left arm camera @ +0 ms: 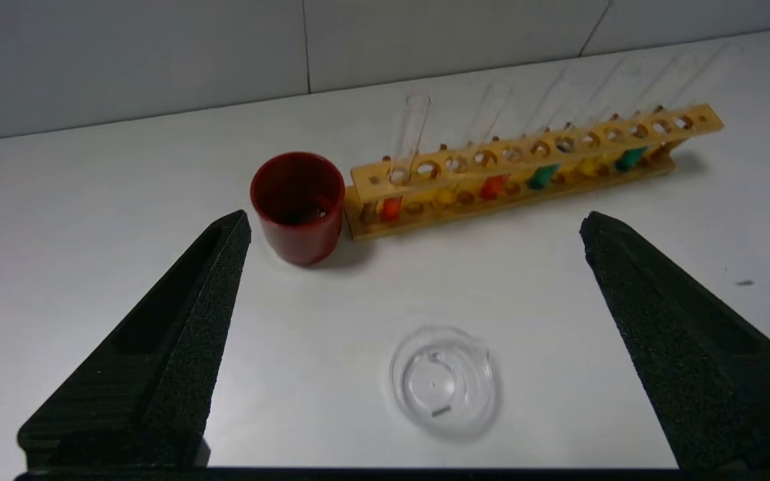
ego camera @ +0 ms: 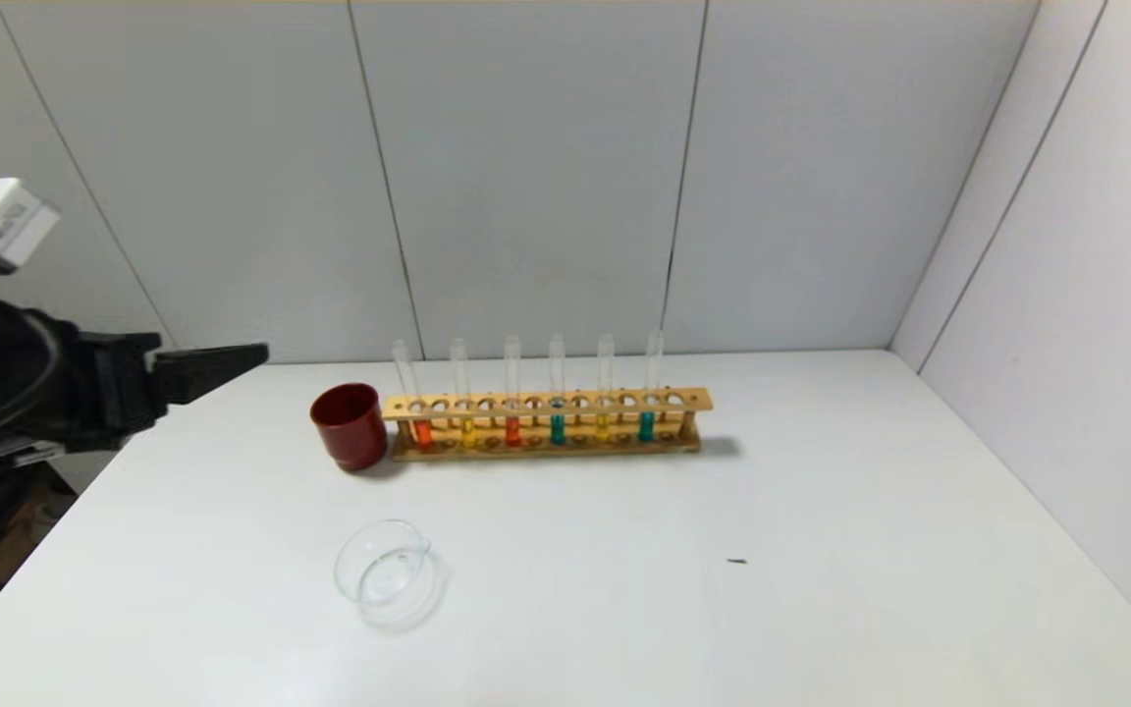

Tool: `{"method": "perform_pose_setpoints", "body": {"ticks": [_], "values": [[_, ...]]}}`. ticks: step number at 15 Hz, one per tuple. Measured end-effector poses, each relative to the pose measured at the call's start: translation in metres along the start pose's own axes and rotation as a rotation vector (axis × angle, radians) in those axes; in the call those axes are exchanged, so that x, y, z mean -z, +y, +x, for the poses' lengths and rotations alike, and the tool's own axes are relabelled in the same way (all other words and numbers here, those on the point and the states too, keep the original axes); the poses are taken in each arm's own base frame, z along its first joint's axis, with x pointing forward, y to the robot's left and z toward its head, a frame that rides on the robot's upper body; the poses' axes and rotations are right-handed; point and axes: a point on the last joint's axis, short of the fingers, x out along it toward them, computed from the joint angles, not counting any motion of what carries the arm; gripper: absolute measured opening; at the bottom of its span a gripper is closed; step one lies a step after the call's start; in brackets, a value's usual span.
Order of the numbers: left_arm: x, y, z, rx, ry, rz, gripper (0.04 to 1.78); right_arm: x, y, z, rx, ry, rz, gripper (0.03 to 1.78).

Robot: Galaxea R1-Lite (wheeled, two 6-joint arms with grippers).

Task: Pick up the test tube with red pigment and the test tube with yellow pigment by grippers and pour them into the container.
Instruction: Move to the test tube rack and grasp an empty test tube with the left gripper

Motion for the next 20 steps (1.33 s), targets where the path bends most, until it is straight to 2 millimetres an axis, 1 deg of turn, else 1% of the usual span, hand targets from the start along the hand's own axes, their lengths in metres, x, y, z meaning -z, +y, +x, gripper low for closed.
{"method": "perform_pose_setpoints", "body": {"ticks": [2, 4, 8, 10, 14, 17, 20], "values": [[0.008, 0.004, 0.041, -0.003, 0.007, -0.004, 1.74, 0.000, 0.000, 0.000, 0.000, 0.000, 0.000, 1.75], [0.019, 0.003, 0.079, -0.018, 0.000, 0.006, 1.74, 0.000, 0.000, 0.000, 0.000, 0.000, 0.000, 1.75], [0.045, -0.005, 0.137, -0.054, 0.004, 0.025, 1.74, 0.000, 0.000, 0.000, 0.000, 0.000, 0.000, 1.75], [0.056, -0.005, 0.160, -0.079, 0.023, 0.026, 1.74, 0.000, 0.000, 0.000, 0.000, 0.000, 0.000, 1.75], [0.072, -0.009, 0.189, -0.075, 0.063, 0.027, 1.74, 0.000, 0.000, 0.000, 0.000, 0.000, 0.000, 1.75], [0.078, -0.013, 0.202, -0.061, 0.078, 0.031, 1.74, 0.000, 0.000, 0.000, 0.000, 0.000, 0.000, 1.75], [0.081, -0.014, 0.210, -0.065, 0.084, 0.032, 1.74, 0.000, 0.000, 0.000, 0.000, 0.000, 0.000, 1.75]]}}
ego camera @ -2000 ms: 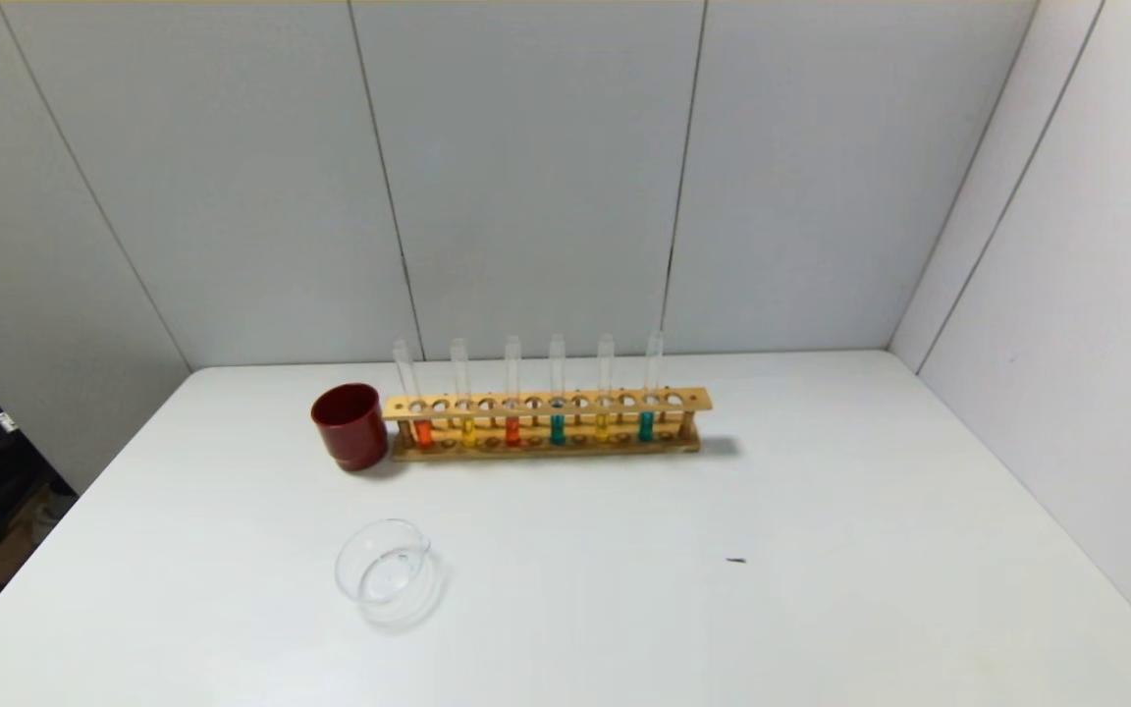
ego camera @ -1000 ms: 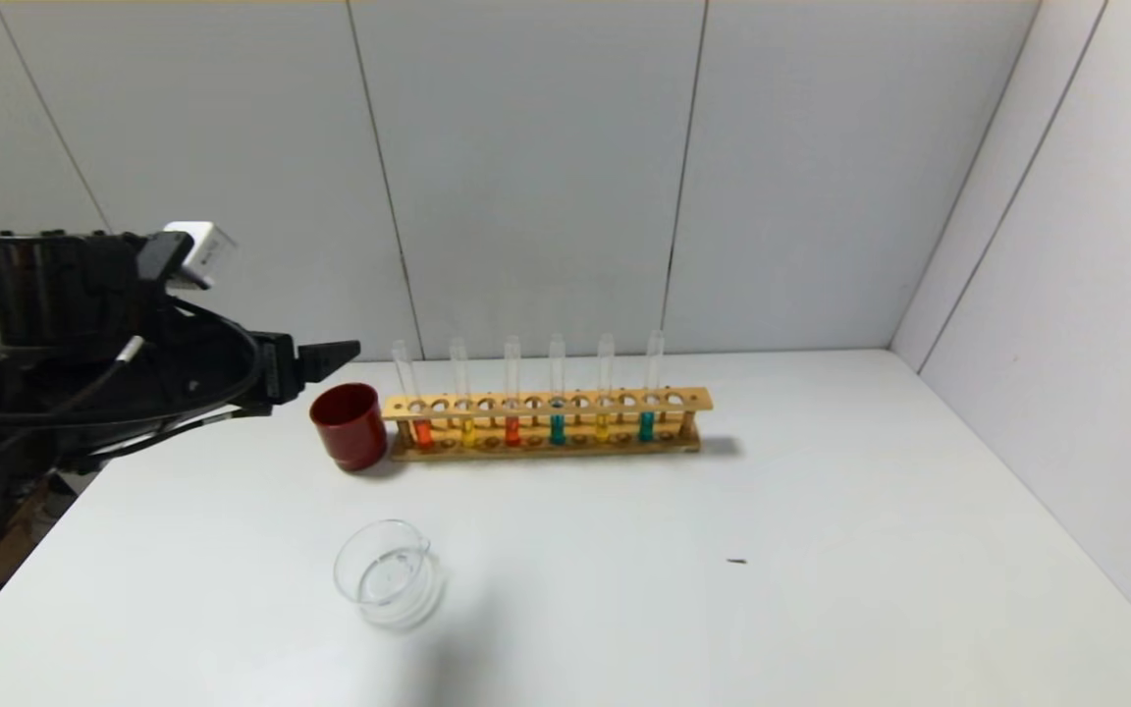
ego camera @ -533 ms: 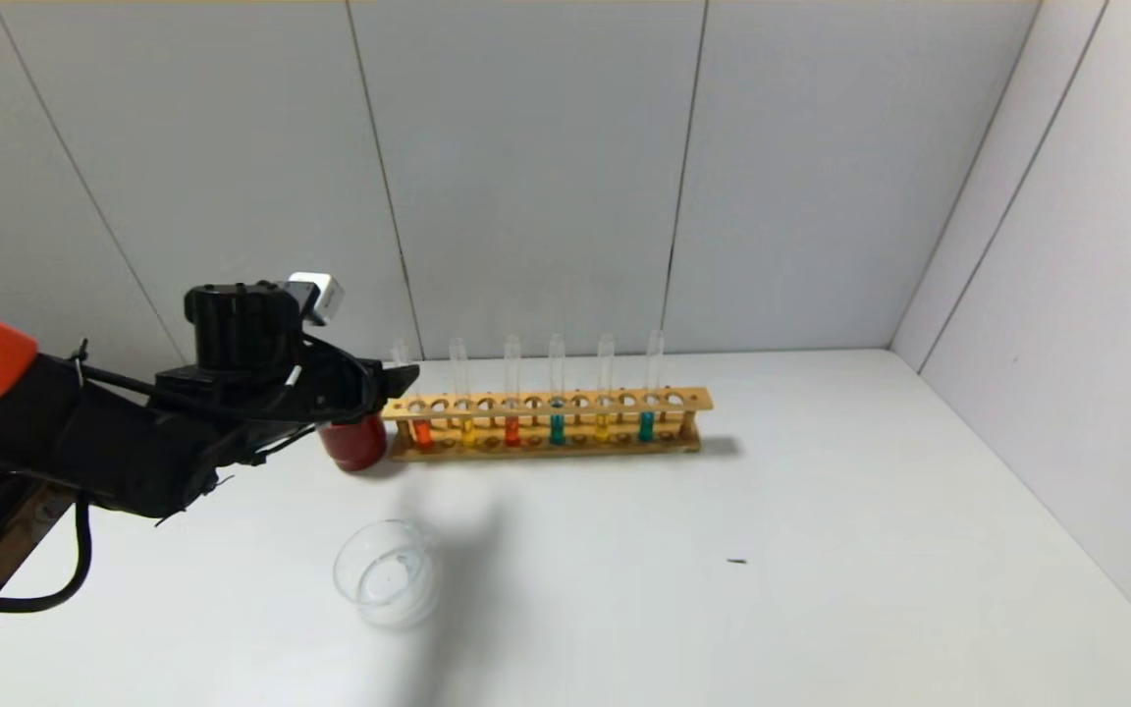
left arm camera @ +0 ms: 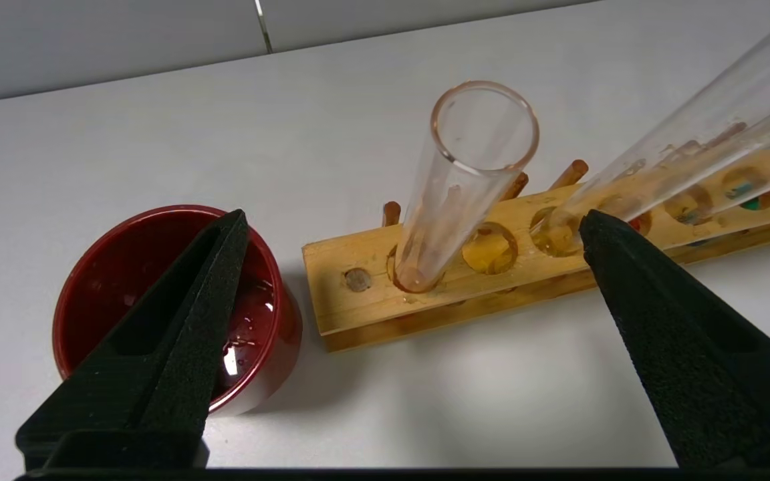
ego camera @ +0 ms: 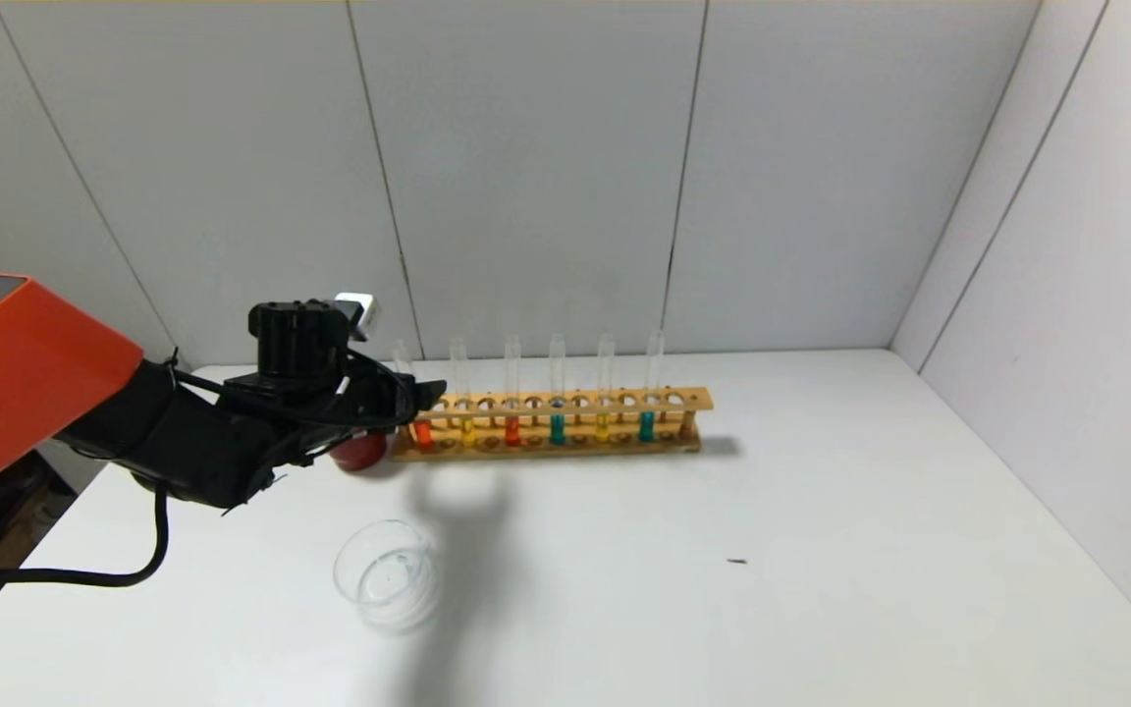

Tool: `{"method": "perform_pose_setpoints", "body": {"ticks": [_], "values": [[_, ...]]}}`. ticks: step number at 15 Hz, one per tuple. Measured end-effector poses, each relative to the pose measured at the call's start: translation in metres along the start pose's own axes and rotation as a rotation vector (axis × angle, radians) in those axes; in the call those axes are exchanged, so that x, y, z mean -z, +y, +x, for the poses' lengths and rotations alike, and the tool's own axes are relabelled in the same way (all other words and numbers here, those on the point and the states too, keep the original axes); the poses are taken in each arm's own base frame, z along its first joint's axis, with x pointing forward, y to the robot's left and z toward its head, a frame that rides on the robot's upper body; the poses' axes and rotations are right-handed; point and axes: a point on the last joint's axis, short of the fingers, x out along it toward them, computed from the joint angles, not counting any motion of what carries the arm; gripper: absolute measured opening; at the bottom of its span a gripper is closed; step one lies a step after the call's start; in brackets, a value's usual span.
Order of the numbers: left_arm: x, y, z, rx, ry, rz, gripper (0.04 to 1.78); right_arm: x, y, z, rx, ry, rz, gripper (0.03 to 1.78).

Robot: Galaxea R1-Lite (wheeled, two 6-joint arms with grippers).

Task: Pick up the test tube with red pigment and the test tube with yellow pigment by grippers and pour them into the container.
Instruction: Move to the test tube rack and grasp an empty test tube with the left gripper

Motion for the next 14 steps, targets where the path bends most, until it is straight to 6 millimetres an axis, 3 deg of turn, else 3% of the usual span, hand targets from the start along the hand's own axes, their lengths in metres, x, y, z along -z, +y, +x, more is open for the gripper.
{"method": "perform_pose_setpoints", "body": {"ticks": [6, 8, 11, 14], "values": [[0.004, -0.001, 0.010, -0.015, 0.007, 0.004, 1.73, 0.000, 0.000, 0.000, 0.000, 0.000, 0.000, 1.75], [0.007, -0.001, 0.013, -0.016, 0.015, 0.003, 1.62, 0.000, 0.000, 0.000, 0.000, 0.000, 0.000, 1.75], [0.008, -0.002, 0.017, -0.013, 0.015, 0.004, 1.28, 0.000, 0.000, 0.000, 0.000, 0.000, 0.000, 1.75], [0.004, -0.003, 0.016, -0.011, 0.002, 0.004, 0.71, 0.000, 0.000, 0.000, 0.000, 0.000, 0.000, 1.75]]}}
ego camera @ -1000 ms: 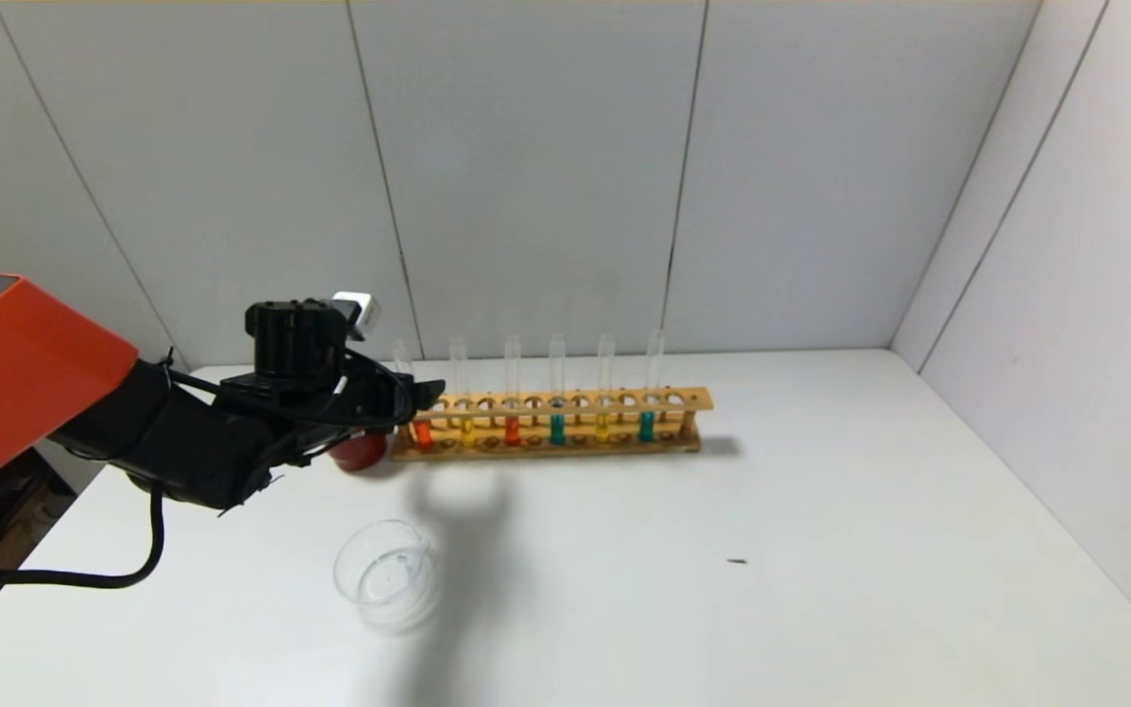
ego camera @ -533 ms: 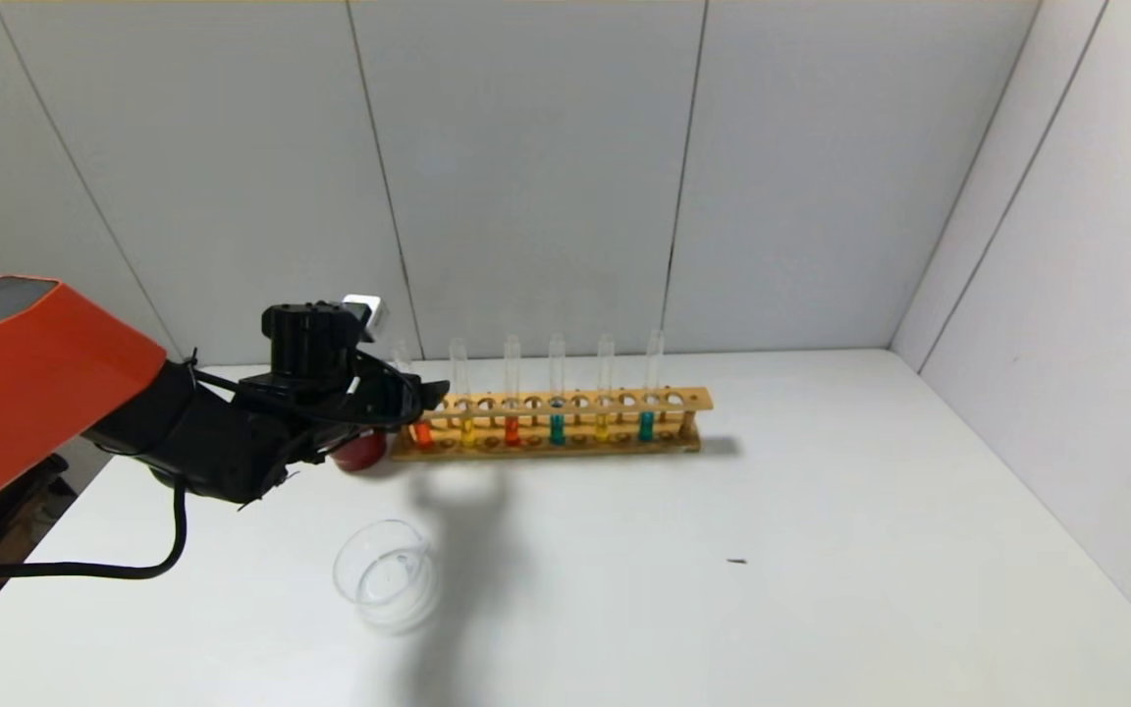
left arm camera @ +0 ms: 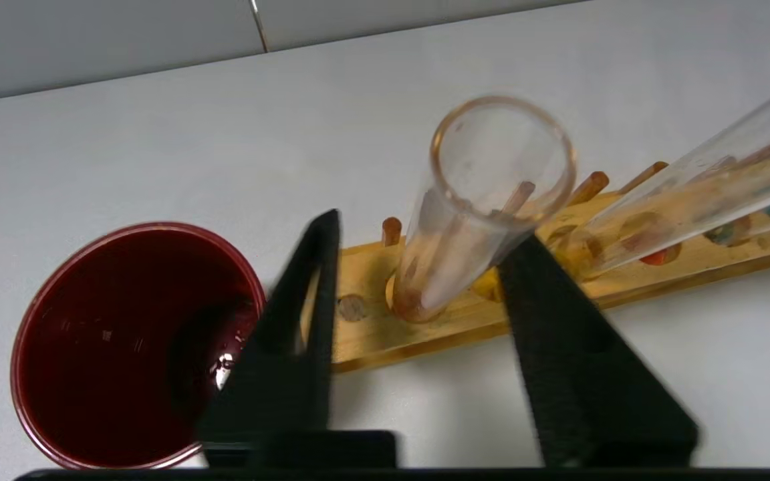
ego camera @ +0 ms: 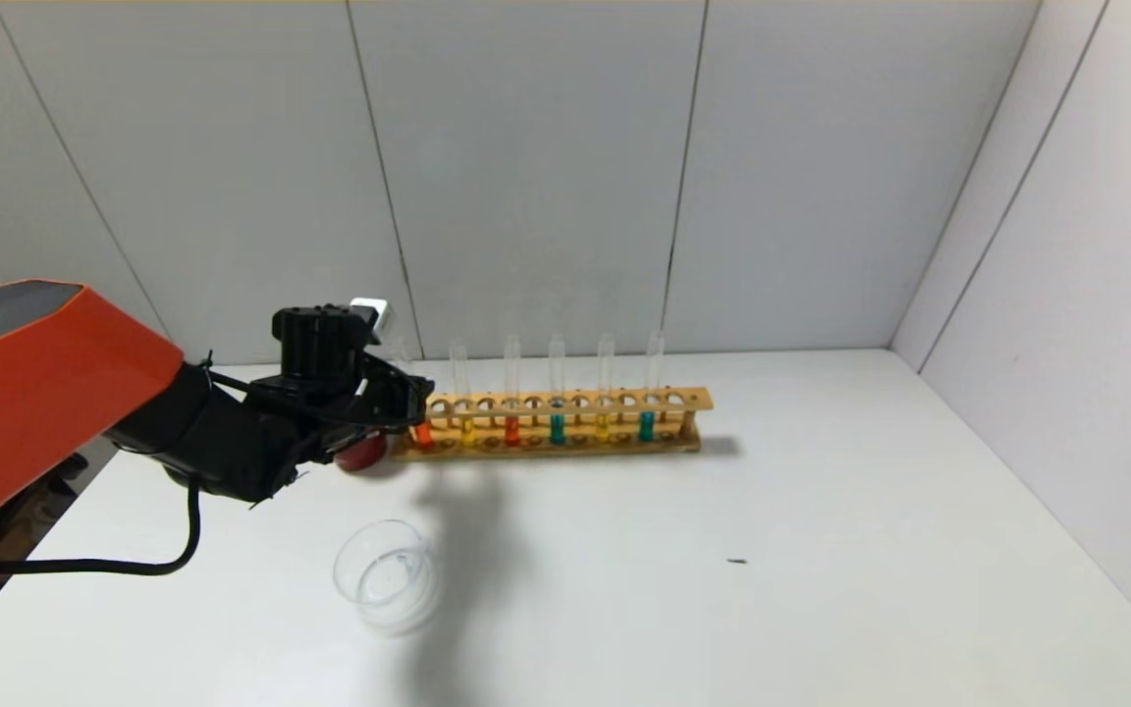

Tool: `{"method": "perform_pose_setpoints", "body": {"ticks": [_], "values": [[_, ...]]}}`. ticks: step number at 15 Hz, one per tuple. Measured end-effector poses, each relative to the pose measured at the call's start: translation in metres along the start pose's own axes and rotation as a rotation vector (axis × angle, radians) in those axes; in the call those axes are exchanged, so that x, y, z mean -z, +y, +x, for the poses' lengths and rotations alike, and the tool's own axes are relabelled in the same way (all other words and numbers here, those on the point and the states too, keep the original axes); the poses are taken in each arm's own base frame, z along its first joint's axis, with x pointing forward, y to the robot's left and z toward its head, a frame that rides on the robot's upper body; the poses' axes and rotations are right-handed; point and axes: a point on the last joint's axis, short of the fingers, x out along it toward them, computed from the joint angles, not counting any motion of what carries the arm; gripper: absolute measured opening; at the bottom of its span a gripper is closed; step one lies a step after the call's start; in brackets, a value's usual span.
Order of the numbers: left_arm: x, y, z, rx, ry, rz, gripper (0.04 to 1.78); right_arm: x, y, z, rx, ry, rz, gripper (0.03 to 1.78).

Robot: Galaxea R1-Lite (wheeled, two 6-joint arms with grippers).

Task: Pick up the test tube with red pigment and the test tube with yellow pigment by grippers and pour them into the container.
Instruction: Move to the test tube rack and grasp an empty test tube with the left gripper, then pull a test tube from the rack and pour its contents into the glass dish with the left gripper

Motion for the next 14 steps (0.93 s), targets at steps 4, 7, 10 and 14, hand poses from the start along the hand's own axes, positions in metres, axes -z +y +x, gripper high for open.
{"method": "perform_pose_setpoints", "body": {"ticks": [4, 7, 10, 14], "values": [[-0.008, -0.002, -0.005, 0.004, -0.022, 0.001, 0.31, 0.000, 0.000, 0.000, 0.000, 0.000, 0.000, 1.75], [-0.011, -0.003, -0.008, 0.007, -0.032, 0.001, 0.31, 0.000, 0.000, 0.000, 0.000, 0.000, 0.000, 1.75], [-0.016, -0.003, -0.013, 0.008, -0.042, 0.001, 0.31, 0.000, 0.000, 0.000, -0.001, 0.000, 0.000, 1.75], [-0.036, -0.004, -0.028, 0.008, -0.081, 0.005, 0.31, 0.000, 0.000, 0.000, 0.000, 0.000, 0.000, 1.75]]}}
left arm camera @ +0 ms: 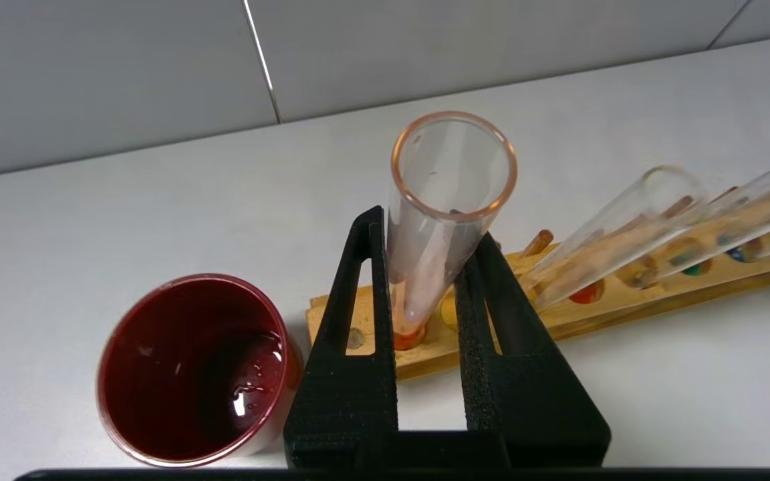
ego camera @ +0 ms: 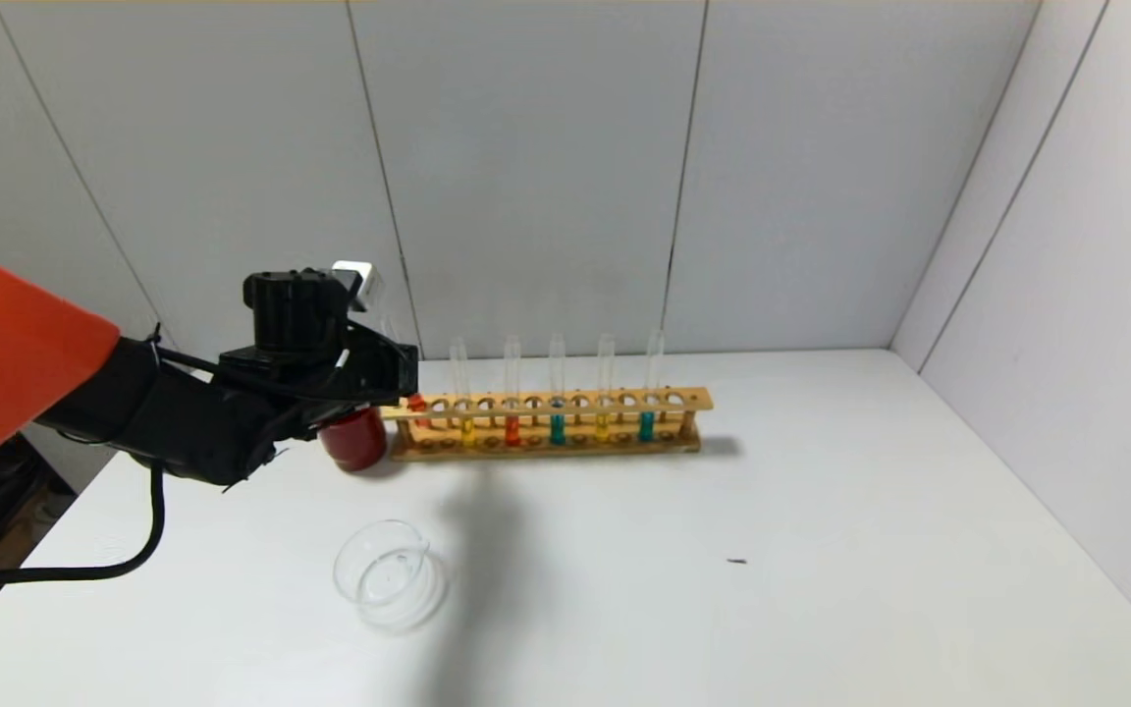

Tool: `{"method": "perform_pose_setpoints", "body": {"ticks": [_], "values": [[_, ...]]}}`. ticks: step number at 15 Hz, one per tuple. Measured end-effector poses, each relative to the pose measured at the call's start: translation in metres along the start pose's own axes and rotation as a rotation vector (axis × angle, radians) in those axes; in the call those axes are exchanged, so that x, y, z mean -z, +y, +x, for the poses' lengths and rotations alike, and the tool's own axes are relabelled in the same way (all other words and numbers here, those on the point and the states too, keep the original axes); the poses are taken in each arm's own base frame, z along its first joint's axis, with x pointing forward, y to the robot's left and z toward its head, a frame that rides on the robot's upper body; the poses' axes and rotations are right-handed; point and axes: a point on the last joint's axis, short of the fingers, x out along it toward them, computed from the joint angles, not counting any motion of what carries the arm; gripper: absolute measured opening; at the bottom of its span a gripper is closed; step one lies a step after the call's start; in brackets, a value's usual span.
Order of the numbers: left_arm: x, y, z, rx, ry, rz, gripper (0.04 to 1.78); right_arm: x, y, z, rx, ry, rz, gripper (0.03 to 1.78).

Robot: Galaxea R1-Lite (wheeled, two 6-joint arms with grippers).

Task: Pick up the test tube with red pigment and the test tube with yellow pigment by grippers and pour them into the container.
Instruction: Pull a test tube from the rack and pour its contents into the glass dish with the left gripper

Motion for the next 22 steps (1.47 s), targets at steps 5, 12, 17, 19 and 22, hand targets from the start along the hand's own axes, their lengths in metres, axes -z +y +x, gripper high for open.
{"method": "perform_pose_setpoints", "body": {"ticks": [5, 12, 17, 19, 22], "values": [[-0.045, -0.001, -0.033, 0.004, -0.062, 0.000, 0.31, 0.000, 0.000, 0.000, 0.000, 0.000, 0.000, 1.75], [-0.059, 0.007, -0.100, 0.013, -0.008, 0.117, 0.31, 0.000, 0.000, 0.000, 0.000, 0.000, 0.000, 1.75], [-0.028, 0.042, -0.139, 0.204, 0.026, 0.329, 0.31, 0.000, 0.000, 0.000, 0.000, 0.000, 0.000, 1.75], [-0.019, 0.059, -0.144, 0.269, 0.017, 0.419, 0.31, 0.000, 0.000, 0.000, 0.000, 0.000, 0.000, 1.75], [-0.008, 0.077, -0.138, 0.324, 0.001, 0.606, 0.31, 0.000, 0.000, 0.000, 0.000, 0.000, 0.000, 1.75]]}}
